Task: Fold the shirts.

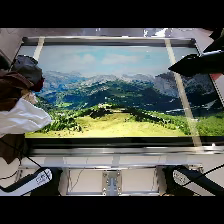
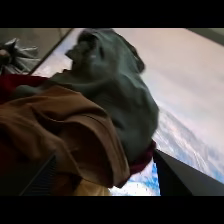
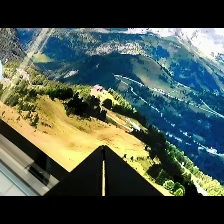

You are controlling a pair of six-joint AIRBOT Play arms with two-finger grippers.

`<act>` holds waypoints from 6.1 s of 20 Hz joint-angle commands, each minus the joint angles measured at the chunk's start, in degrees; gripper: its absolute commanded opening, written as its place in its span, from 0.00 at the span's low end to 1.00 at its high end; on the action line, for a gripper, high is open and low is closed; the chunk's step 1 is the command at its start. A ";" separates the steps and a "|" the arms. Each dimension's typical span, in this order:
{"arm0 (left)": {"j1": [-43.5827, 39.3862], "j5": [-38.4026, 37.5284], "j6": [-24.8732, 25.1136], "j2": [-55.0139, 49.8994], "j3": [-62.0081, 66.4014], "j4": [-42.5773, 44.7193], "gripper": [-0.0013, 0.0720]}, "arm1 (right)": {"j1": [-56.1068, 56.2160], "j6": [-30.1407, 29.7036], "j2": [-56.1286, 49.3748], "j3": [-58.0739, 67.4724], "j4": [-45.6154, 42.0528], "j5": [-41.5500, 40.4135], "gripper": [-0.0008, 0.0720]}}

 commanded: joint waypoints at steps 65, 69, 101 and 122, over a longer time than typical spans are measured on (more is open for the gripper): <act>-31.63 -7.37 19.39 -7.32 -0.04 -48.39 0.71 | -0.02 5.79 1.38 14.58 -31.76 7.98 0.61; -14.53 -26.38 15.89 -3.41 -1.79 -33.88 0.70 | -0.02 6.21 1.16 5.46 -31.45 9.16 0.61; -9.77 -8.79 14.64 9.53 -35.43 -50.73 0.70 | 22.82 19.06 6.99 -82.36 18.08 -46.64 0.77; -9.64 -3.98 14.64 -4.42 -35.50 -50.56 0.70 | 22.80 17.40 9.75 -76.65 21.07 -53.20 0.03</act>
